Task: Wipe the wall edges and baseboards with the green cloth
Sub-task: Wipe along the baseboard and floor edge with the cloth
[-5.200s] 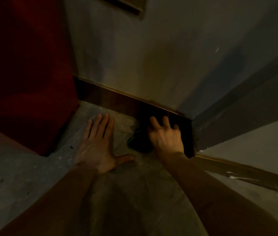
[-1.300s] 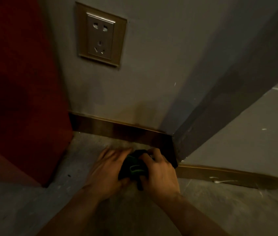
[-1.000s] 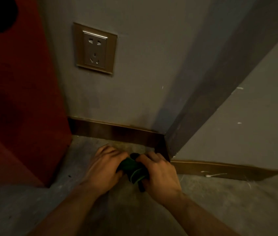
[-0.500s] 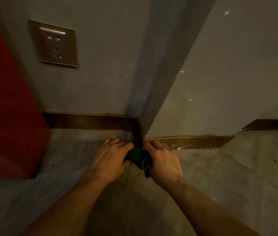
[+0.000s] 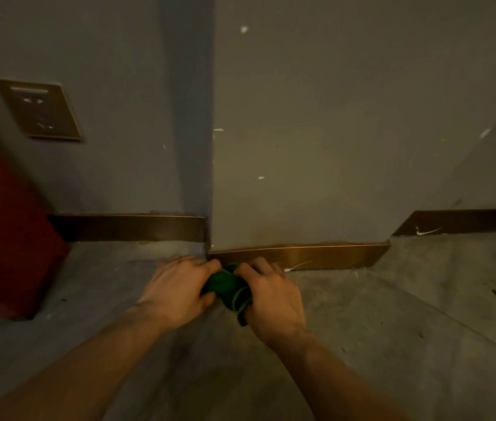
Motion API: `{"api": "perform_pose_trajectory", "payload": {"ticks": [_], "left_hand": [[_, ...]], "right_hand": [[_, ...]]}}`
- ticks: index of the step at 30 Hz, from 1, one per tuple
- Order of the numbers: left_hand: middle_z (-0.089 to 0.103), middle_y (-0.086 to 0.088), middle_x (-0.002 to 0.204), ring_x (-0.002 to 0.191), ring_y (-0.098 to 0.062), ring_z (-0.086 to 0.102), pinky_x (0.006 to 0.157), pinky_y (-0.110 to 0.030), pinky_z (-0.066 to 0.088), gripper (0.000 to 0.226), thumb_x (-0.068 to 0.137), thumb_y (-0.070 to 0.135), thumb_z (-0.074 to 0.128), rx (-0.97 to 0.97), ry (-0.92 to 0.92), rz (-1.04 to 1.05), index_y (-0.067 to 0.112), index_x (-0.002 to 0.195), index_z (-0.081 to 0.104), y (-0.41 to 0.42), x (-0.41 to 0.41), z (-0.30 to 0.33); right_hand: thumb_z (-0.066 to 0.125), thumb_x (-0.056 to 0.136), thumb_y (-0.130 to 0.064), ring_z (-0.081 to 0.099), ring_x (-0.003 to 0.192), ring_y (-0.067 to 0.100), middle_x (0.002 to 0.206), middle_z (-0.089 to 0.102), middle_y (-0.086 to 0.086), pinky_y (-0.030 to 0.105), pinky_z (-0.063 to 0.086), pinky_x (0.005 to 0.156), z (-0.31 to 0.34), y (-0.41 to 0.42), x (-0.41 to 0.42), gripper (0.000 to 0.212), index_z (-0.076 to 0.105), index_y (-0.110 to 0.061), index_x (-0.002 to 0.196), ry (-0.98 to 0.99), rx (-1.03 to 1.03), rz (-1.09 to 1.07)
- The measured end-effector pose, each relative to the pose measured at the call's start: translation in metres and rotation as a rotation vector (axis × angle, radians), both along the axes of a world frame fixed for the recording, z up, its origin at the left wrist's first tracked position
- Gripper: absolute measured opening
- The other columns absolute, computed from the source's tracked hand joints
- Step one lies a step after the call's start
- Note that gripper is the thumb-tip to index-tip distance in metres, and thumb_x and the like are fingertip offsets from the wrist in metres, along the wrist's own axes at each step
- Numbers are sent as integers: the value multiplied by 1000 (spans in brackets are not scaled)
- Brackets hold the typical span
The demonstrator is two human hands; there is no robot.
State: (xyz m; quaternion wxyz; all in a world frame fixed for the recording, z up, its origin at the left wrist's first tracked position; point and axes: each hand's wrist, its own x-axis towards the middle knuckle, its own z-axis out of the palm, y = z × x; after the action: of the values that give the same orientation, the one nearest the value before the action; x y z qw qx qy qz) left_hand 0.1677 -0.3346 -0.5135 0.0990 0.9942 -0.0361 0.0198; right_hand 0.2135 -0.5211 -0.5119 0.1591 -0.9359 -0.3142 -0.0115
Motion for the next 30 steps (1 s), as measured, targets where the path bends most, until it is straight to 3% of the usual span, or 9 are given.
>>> {"api": "perform_pose_trajectory", "payload": {"ticks": [6, 12, 18, 22, 26, 30], "left_hand": [[61, 15, 102, 100, -12, 58, 89, -34, 41, 25, 86, 47, 63, 49, 53, 59, 41, 105, 47, -55, -1, 27], [61, 15, 101, 98, -12, 58, 78, -32, 42, 24, 88, 54, 60, 92, 119, 178, 42, 106, 48, -102, -13, 70], [63, 12, 106, 102, -15, 59, 79, -31, 38, 29, 87, 56, 62, 171, 93, 187, 41, 109, 51, -122, -11, 97], [62, 10, 107, 102, -16, 59, 82, -33, 44, 28, 88, 52, 62, 100, 57, 201, 38, 109, 50, -126, 1, 70], [61, 8, 118, 112, -19, 56, 91, -35, 45, 35, 91, 48, 58, 18, 60, 262, 37, 122, 48, -131, 12, 9], [62, 6, 121, 114, -23, 56, 91, -38, 44, 40, 91, 44, 60, -58, 49, 320, 37, 129, 49, -140, 24, -36]], "right_hand": [[76, 73, -27, 51, 102, 23, 112, 49, -4, 41, 52, 70, 9, -53, 16, 51, 47, -35, 115, 82, 5, 116], [75, 75, -29, 49, 101, 22, 113, 48, -4, 41, 52, 74, 33, -88, 24, 51, 46, -35, 116, 112, 106, 237], [78, 71, -27, 51, 98, 20, 112, 49, -6, 39, 52, 70, 47, -109, 32, 57, 45, -35, 117, 100, 165, 282], [76, 71, -26, 51, 98, 20, 113, 49, -7, 36, 47, 66, 31, -108, 48, 53, 46, -35, 114, 76, 117, 248], [78, 71, -25, 54, 105, 19, 119, 49, -9, 35, 50, 75, -3, -107, 58, 55, 47, -39, 115, 149, 57, 172], [78, 70, -18, 57, 106, 18, 123, 53, -7, 36, 53, 79, -33, -110, 62, 58, 52, -34, 118, 130, 48, 100]]}}
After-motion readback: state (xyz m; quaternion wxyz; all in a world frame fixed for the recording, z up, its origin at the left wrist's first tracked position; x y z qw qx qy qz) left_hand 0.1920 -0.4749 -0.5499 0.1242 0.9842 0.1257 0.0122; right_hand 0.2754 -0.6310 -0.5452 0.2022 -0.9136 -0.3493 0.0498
